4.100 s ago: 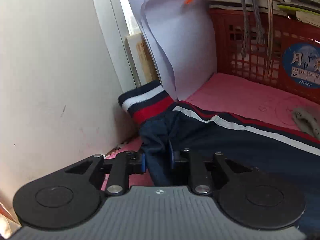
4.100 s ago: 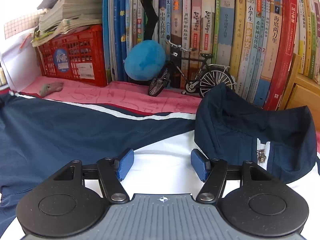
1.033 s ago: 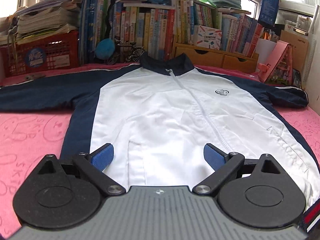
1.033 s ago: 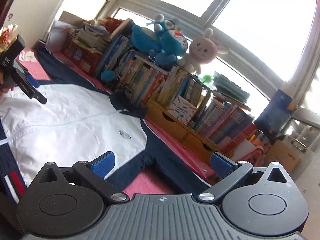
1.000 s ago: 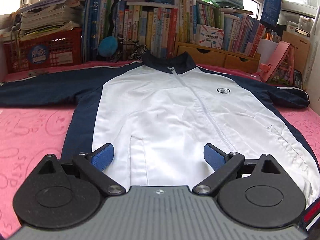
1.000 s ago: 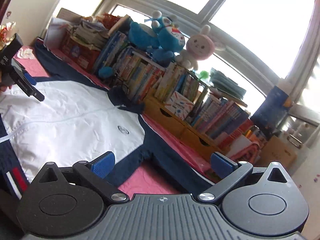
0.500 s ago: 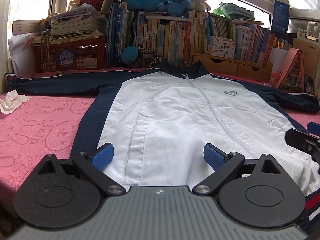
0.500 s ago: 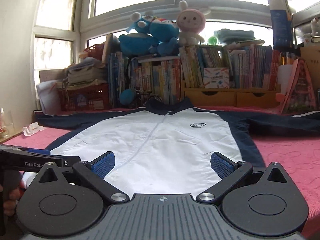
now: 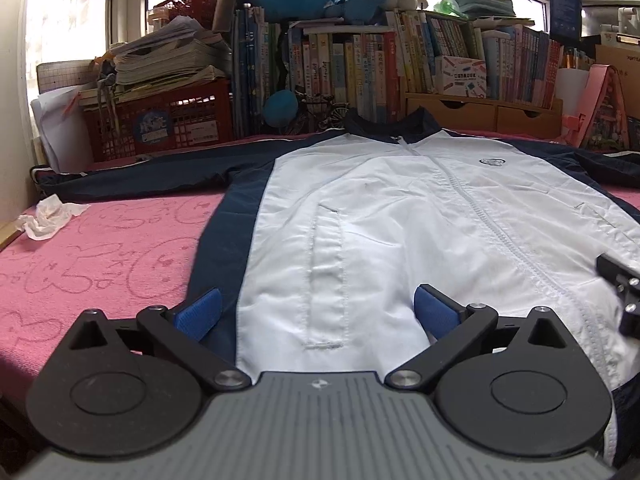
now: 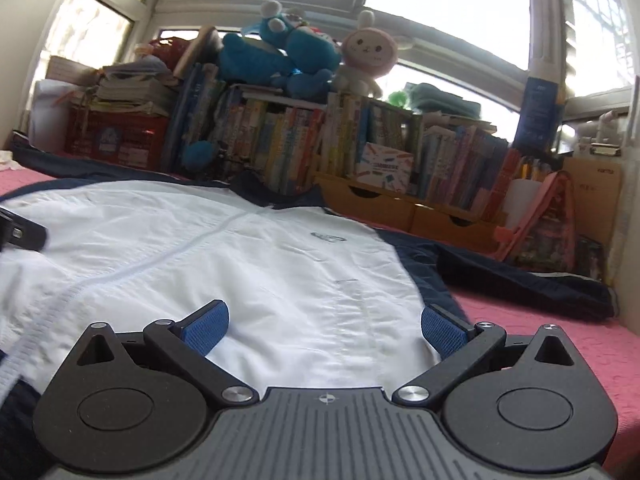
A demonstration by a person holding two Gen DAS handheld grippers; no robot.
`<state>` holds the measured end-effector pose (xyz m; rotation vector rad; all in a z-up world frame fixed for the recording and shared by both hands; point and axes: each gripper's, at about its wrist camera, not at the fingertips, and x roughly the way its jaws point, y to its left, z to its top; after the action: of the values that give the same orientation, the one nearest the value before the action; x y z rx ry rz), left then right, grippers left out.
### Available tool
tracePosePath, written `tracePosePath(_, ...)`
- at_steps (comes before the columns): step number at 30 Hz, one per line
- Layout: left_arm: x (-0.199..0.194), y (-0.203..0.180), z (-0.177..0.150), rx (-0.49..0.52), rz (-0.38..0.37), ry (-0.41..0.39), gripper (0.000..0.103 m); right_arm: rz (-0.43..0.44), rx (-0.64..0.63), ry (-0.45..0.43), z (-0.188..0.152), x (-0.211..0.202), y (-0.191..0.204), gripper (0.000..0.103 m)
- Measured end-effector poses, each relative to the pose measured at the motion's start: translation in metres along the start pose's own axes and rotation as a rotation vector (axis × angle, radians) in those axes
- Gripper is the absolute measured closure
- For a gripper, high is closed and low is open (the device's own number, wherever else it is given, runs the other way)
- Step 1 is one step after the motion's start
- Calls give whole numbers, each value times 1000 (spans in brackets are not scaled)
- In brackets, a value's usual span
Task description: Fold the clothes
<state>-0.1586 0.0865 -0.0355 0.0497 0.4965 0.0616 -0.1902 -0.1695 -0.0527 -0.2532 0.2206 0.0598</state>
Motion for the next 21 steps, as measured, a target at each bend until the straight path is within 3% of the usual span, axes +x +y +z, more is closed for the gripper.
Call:
tracePosePath(2,-2,12,-2,-5,46,-4,0,-27,9,6,-3,3,-10,0)
tracePosePath(4,-4,28,-6,-63,27,9,0,-51,19,13,-7,5,-19,0)
tracePosePath(11,-11,34,-5,-25,67,10,0,-136,55,37,-18,13,-53,0)
tracePosePath(15,-17,55,-8,-54,137,31,0,-184,76,50,-24,18,-72,0)
tracePosePath(18,-21,69,-8,-142,117,67,0,-178,67,65,-21,19,-73,0)
tracePosePath(21,-25,61,0,-88,140,52,0,-158,46,95,-16,21,-76,0)
